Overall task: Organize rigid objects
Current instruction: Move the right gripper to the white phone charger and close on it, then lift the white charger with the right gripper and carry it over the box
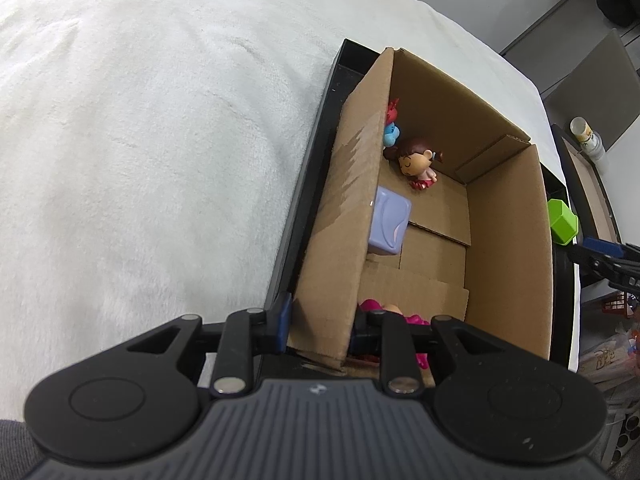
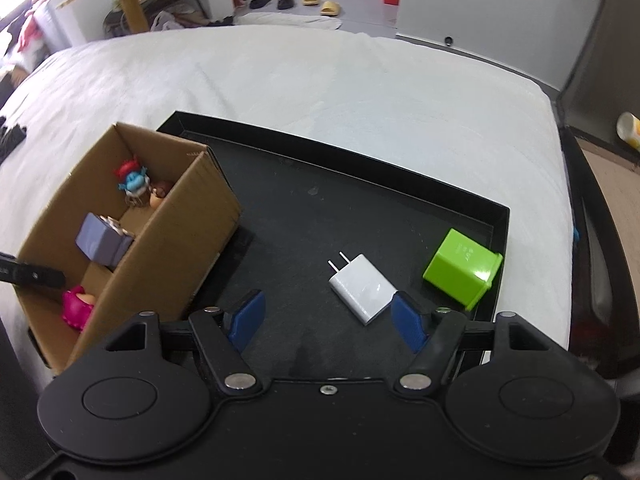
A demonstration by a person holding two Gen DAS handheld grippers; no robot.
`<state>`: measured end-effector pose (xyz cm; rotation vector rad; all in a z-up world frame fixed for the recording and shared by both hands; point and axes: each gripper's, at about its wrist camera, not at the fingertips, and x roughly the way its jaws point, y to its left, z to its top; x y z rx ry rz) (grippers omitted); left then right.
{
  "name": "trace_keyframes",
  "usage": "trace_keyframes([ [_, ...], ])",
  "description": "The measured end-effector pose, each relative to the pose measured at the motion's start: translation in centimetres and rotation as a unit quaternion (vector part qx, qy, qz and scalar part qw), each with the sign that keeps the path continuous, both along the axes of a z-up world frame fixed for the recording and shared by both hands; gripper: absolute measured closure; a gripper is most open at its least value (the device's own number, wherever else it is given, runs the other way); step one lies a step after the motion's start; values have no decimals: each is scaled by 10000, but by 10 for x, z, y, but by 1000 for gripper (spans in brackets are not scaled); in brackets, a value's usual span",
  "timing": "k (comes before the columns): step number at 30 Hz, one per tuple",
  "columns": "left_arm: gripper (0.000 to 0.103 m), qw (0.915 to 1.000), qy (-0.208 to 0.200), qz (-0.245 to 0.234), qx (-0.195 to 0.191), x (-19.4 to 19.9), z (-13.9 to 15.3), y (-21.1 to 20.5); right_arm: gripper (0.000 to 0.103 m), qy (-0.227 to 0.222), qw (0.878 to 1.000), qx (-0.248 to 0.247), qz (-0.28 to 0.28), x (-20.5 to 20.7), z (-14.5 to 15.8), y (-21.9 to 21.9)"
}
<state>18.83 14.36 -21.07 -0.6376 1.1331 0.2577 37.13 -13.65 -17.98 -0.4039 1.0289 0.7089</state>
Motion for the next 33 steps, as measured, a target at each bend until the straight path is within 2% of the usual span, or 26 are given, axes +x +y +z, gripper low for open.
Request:
trace_keyframes([
  [4, 78, 10000, 3, 0, 5, 0, 0, -1, 37, -42, 9997, -61, 234, 8, -13, 3],
  [7, 78, 10000, 19, 3, 8, 0, -1, 0, 44, -86, 9992, -211, 331, 15, -24, 5],
  [15, 78, 10000, 68, -19, 45, 4, -4, -2, 44, -158, 9966, -563, 585, 26, -47, 14],
  [21, 78, 10000, 63, -2, -4, 4, -5, -1, 51, -119, 9957, -801, 457, 32, -61, 20],
  [25, 78, 10000, 83, -10, 9, 5, -6, -1, 51, -66, 9958, -857, 312, 34, -66, 27],
  [28, 78, 10000, 93, -7, 17, 5, -5, -2, 55, -15, 9962, -831, 243, 36, -69, 27],
  [31, 78, 10000, 93, 2, 26, 6, -6, -3, 66, 202, 9971, -729, 126, 37, -68, 24],
  [33, 78, 9999, 101, 14, 27, 6, -6, -3, 67, 343, 9966, -748, 79, 35, -66, 21],
])
